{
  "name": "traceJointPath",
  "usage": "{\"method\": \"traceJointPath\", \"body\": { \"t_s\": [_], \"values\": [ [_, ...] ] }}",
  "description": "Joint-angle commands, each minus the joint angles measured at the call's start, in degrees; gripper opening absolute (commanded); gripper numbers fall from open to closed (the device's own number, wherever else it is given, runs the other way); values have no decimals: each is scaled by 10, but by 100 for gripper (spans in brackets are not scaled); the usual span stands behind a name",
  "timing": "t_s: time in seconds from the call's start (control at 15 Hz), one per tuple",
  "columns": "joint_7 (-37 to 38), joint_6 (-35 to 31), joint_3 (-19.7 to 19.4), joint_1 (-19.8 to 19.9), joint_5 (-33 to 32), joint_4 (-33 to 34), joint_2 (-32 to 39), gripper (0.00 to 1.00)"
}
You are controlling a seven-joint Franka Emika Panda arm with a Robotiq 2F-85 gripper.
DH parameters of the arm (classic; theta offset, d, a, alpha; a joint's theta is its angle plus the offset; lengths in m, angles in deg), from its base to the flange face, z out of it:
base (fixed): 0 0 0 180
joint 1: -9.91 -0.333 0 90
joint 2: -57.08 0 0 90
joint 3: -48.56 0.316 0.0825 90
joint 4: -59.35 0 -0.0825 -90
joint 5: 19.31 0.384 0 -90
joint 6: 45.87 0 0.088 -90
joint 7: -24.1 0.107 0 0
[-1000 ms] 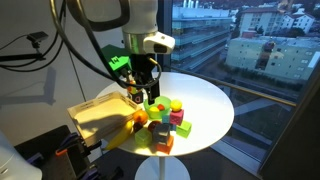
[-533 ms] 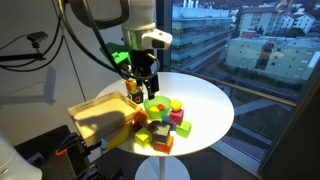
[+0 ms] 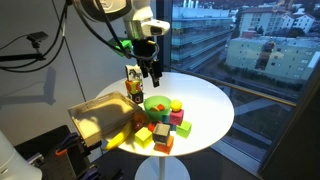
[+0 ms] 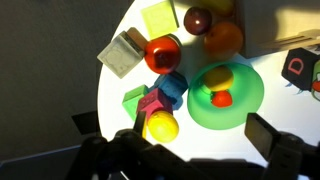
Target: Remove the lemon from the pink block and put it in the green bowl
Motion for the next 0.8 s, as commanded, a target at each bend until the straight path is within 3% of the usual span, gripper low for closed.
{"method": "traceJointPath", "body": {
  "t_s": [0.0,0.27,0.73],
  "values": [
    [64,7,25,14,-60,46,37,100],
    [94,30,27,12,-102,94,79,100],
    [65,76,18,3,-94,182,163,100]
  ]
}}
